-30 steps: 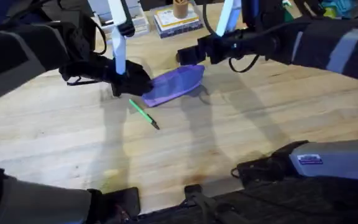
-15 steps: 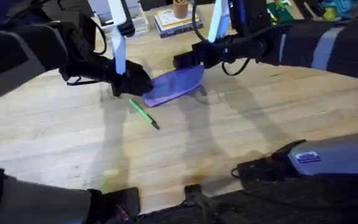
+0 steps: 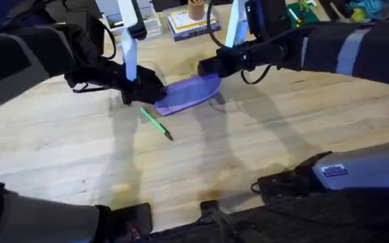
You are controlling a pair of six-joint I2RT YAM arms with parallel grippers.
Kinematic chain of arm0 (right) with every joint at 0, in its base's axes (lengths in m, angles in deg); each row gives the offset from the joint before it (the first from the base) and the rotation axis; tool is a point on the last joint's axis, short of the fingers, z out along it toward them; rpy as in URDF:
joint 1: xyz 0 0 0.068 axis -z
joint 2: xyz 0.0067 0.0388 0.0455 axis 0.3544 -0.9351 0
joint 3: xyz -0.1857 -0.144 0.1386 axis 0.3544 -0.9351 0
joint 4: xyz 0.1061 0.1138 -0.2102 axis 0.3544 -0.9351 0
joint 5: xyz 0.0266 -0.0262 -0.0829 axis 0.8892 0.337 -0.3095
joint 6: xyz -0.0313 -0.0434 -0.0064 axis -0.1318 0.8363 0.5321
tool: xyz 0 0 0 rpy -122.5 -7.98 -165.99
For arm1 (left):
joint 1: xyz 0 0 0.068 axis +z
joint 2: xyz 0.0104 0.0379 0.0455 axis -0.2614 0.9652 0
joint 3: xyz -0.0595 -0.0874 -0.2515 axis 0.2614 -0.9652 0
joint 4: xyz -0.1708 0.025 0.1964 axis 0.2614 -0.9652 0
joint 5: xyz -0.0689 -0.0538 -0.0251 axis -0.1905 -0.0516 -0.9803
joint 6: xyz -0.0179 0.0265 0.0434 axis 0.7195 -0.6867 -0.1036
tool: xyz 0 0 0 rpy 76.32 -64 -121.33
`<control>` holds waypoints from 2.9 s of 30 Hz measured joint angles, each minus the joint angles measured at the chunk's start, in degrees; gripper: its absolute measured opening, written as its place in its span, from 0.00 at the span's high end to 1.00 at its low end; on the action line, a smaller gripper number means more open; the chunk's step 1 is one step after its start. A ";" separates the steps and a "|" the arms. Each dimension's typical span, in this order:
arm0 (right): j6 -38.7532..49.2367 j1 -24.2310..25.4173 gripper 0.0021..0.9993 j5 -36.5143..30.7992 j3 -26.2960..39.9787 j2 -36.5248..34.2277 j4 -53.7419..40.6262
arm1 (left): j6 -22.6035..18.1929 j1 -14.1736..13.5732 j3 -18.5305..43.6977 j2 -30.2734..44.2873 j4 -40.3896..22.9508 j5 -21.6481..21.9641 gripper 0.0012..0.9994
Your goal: Unzip the bag, pick up the pens from the table one at a time and place them inside, then zip the bag closed.
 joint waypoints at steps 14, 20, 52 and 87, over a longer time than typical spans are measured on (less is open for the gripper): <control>0.02 0.00 0.97 0.02 0.04 1.63 -0.60 | -0.01 0.00 0.00 0.00 0.03 0.00 0.96; 0.02 -0.04 0.97 0.24 0.04 6.03 -0.73 | -0.02 0.02 0.00 0.00 0.20 0.00 0.96; 1.81 -3.37 0.00 -11.51 14.97 8.78 -21.32 | 0.00 0.02 0.00 0.00 0.24 0.00 0.96; 2.87 -4.66 0.22 -13.94 15.15 -3.15 -21.61 | -0.02 0.02 0.00 0.00 0.22 0.00 0.96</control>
